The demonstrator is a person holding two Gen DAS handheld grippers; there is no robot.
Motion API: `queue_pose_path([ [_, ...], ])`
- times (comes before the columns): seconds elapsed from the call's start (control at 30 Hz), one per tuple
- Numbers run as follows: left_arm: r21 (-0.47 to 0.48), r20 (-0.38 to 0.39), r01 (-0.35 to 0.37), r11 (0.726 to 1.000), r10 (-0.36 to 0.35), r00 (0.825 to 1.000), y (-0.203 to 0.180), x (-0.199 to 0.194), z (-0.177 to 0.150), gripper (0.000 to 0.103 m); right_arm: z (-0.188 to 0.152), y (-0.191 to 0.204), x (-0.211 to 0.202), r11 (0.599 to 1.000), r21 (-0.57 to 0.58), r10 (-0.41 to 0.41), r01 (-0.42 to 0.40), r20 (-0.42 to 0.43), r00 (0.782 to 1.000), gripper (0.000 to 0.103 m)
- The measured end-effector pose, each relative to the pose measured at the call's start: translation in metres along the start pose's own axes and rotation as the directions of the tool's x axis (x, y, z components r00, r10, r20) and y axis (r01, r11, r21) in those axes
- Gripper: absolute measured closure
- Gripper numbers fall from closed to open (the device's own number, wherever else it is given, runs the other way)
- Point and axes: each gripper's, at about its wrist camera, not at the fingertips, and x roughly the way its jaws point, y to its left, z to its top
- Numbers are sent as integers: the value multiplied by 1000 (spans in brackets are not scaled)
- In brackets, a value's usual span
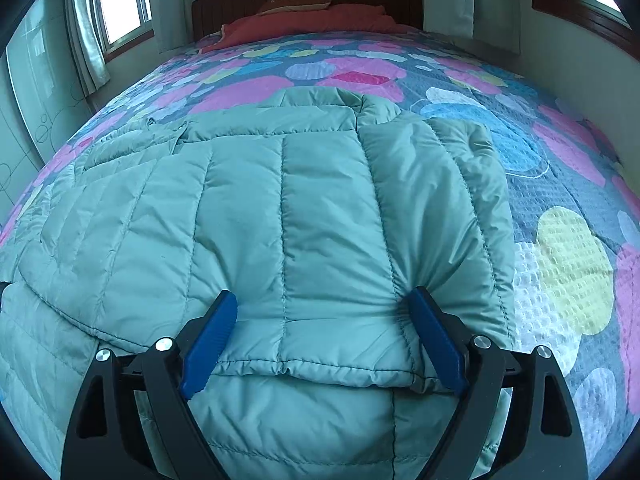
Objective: Fold large clothes
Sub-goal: 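Grasp the other sleeve with the left gripper, fold it across the body, release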
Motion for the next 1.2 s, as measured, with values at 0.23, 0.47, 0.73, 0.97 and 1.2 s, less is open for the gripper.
queue_pose_path([
  [0.23,-206,60,186,961,-177,982,37,27,39,7,1,0,0,1000,-1,-3,3,1,1000,16],
  [0.47,-312,86,218,925,-201,976,62,43,54,88,0,0,0,1000,-3,-5,5,4,1000,16],
  [0.73,-70,186,172,983,-157,970,-1,9,67,99,3,-2,0,1000,0,1,-1,7,1000,16],
  [0.97,216,186,272,938,-313,931,-117,-26,47,99,7,-5,0,1000,8,10,-10,13,1000,16],
  [1.2,406,54,379,832,-436,899,-222,-35,-10,99,1,-6,-3,999,27,20,-21,25,999,16],
])
